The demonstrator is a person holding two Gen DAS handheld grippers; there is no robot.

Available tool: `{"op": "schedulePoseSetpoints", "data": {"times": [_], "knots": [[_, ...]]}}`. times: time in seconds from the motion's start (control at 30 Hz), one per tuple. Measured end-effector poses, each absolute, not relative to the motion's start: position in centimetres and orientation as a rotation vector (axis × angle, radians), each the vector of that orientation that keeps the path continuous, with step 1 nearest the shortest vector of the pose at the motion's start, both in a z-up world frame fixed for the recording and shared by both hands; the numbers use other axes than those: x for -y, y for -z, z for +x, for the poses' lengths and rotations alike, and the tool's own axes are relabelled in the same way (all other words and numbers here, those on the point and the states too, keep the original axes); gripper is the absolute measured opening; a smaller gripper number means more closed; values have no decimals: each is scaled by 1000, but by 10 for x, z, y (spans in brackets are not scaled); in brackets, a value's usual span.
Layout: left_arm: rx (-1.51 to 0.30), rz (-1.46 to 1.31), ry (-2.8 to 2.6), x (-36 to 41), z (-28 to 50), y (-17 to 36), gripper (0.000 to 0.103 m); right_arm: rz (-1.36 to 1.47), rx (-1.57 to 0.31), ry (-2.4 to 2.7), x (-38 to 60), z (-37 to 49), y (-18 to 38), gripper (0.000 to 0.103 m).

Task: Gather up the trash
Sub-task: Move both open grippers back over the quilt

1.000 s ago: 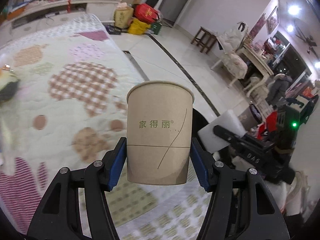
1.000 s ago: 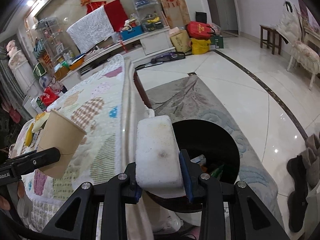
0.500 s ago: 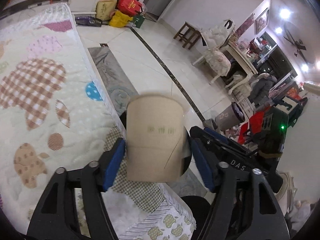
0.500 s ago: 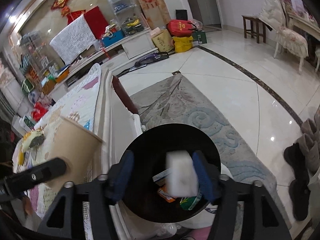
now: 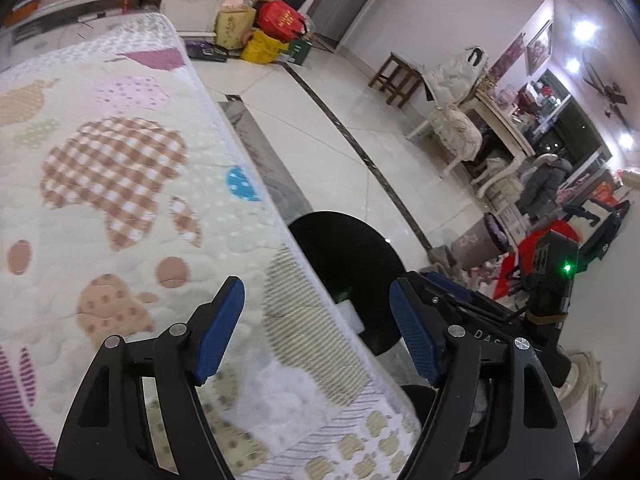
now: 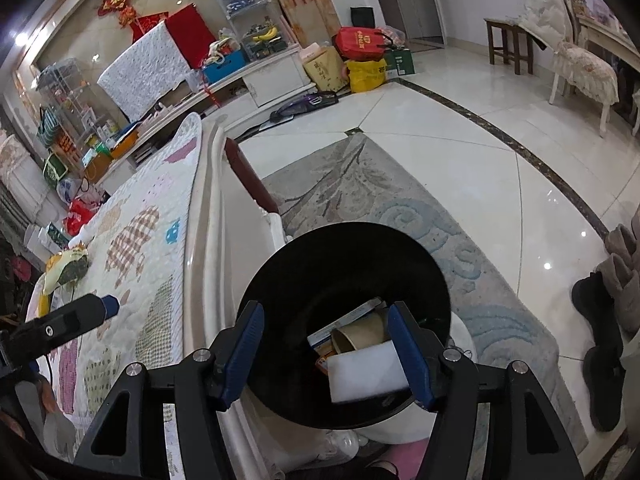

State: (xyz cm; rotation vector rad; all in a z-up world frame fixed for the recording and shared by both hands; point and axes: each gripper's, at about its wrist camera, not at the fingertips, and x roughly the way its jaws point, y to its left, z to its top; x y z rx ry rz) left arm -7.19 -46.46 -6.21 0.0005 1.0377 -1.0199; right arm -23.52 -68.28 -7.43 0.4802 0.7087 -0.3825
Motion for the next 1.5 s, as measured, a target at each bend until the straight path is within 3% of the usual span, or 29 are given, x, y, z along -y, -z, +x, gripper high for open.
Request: {"op": "schedulePoseSetpoints", "data": {"times": [0.67, 1.5], "knots": [[-911, 25, 782, 397, -61, 55, 74, 336, -733, 277, 605, -193, 53, 67], [-875, -79, 479, 211, -25, 54, 74, 202, -801, 62, 485, -116, 57, 70]]}}
